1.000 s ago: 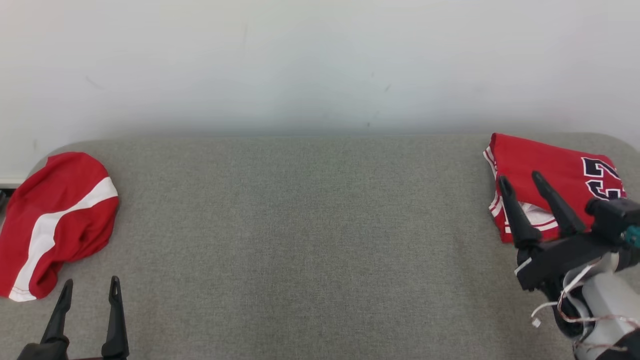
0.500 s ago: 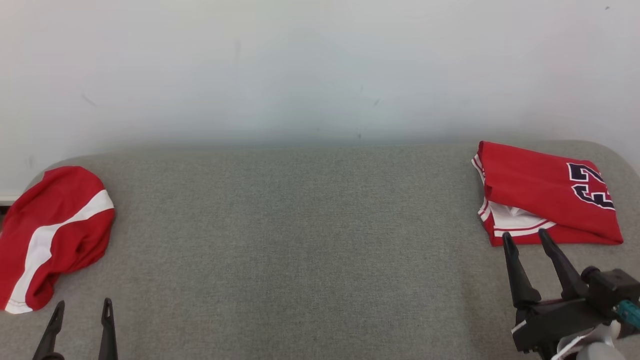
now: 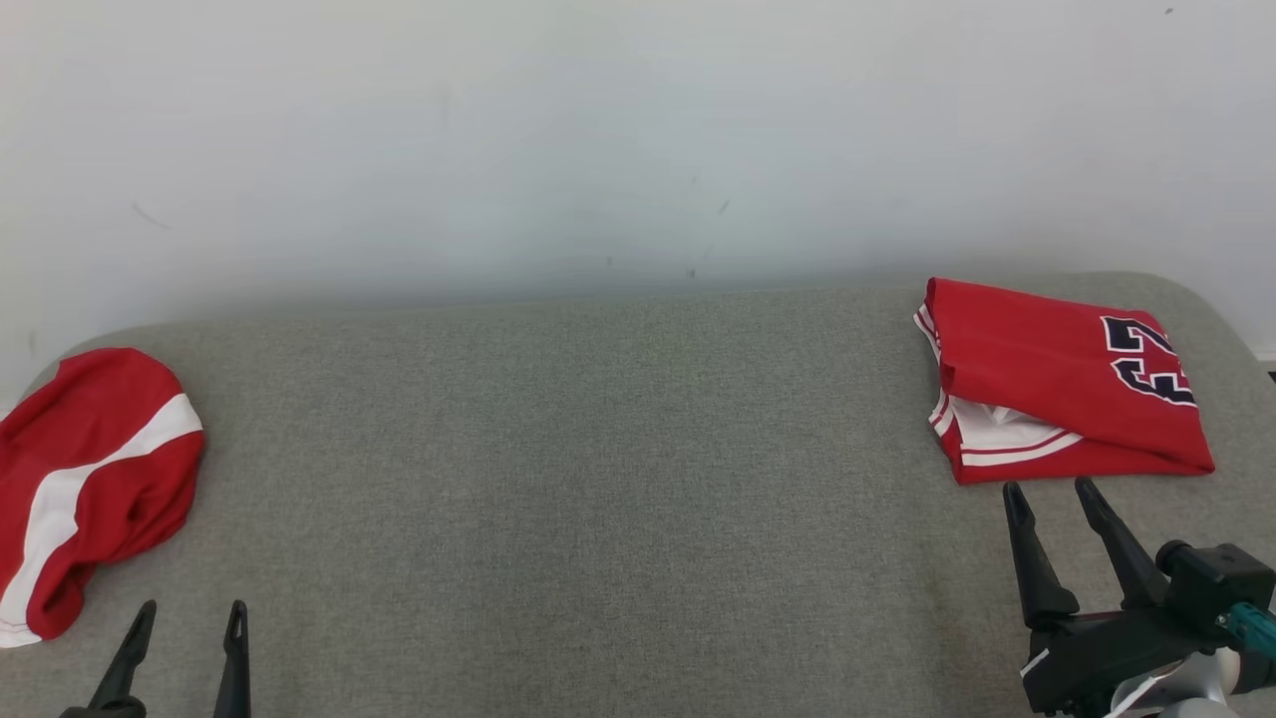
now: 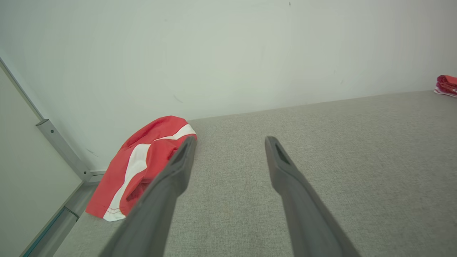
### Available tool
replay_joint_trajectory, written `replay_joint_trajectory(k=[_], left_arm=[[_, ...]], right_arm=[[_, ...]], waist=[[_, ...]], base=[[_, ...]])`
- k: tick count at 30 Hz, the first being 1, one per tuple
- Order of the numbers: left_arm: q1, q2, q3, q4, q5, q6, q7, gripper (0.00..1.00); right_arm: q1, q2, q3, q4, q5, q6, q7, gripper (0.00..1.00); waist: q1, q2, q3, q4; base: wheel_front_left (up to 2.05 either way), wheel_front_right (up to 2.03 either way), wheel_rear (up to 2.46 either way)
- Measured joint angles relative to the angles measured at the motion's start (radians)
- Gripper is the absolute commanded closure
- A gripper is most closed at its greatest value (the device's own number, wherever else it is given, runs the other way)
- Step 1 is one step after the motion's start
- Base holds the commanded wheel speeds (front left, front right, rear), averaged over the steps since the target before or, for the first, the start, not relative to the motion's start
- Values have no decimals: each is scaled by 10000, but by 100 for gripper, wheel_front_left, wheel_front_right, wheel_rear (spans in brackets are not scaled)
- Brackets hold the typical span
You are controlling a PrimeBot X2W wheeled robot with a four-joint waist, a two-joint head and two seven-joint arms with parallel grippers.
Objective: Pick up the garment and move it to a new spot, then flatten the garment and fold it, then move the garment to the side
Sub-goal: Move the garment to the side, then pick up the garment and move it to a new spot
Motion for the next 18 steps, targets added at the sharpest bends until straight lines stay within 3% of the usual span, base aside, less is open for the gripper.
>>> replay_joint_trajectory(k=[18], left_arm=[[-4, 105, 146, -82, -221, 268, -13, 0]], right_arm=[[181, 59, -94, -265, -17, 0, 362, 0]], waist=[[0, 0, 40, 642]], base=[[0, 0, 0]])
